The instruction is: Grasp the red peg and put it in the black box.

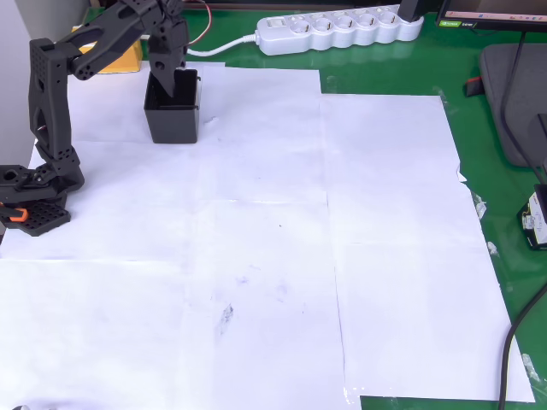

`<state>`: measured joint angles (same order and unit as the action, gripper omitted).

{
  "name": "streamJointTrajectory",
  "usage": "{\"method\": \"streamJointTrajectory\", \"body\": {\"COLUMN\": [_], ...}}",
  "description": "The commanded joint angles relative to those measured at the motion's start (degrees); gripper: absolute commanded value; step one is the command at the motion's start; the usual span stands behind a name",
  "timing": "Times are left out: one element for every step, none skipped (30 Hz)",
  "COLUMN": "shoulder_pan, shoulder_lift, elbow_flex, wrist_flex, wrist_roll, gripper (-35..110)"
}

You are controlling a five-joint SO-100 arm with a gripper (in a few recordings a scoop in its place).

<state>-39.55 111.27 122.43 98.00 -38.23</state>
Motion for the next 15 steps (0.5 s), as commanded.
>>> {"method": "streamJointTrajectory", "body": {"shoulder_pan": [-0.7, -0.6, -0.3, 0.0, 0.4, 0.8, 1.3, 1.9, 2.6, 3.5, 4.4, 5.5, 6.8, 8.3, 9.8], "shoulder_lift": [-1.4, -1.6, -1.8, -2.0, -2.4, -2.7, -3.3, -4.0, -4.9, -6.1, -7.4, -9.1, -10.7, -12.4, -14.2], "elbow_flex": [4.7, 4.7, 4.7, 4.7, 4.7, 4.7, 4.7, 4.7, 4.5, 4.2, 4.0, 3.8, 3.4, 3.1, 2.5], "wrist_flex": [1.8, 2.0, 2.4, 2.6, 2.8, 2.9, 2.9, 2.9, 3.2, 3.3, 3.4, 3.7, 3.8, 3.8, 3.9], "wrist_roll": [-1.1, -1.2, -1.3, -1.5, -1.6, -1.5, -1.5, -1.7, -2.2, -2.6, -3.2, -4.0, -5.1, -6.1, -7.3], "gripper": [3, 0, 0, 0, 0, 0, 0, 0, 0, 0, 0, 0, 0, 0, 0]}}
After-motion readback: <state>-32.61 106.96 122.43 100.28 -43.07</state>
